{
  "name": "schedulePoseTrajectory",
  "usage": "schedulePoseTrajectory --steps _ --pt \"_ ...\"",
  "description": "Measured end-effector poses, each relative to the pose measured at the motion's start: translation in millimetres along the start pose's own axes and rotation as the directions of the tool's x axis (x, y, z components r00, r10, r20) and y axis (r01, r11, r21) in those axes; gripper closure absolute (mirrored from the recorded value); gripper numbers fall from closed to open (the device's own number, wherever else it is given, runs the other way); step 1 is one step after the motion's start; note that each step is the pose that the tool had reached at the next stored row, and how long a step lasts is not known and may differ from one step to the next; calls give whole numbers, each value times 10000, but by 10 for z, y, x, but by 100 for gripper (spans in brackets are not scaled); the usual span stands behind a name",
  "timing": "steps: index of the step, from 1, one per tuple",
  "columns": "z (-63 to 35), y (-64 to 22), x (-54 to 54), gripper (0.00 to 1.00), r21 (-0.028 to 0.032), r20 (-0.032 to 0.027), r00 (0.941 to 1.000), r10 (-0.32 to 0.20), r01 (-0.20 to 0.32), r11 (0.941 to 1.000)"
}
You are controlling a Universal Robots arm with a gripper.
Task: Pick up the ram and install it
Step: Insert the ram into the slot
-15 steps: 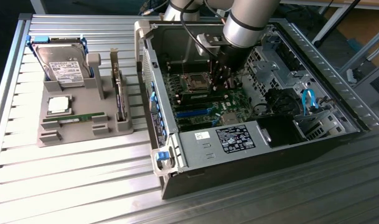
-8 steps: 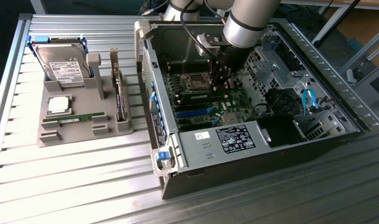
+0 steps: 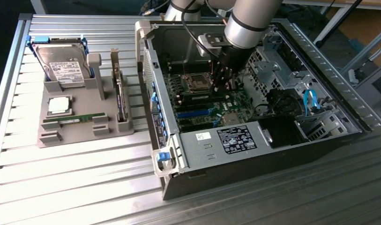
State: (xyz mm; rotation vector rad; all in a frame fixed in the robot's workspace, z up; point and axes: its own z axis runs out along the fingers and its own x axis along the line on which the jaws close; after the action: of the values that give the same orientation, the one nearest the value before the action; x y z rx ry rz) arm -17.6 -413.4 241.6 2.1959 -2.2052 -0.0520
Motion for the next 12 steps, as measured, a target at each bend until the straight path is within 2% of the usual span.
schedulePoseTrajectory --steps 12 --pt "22 -1 -10 88 0 0 10000 0 0 10000"
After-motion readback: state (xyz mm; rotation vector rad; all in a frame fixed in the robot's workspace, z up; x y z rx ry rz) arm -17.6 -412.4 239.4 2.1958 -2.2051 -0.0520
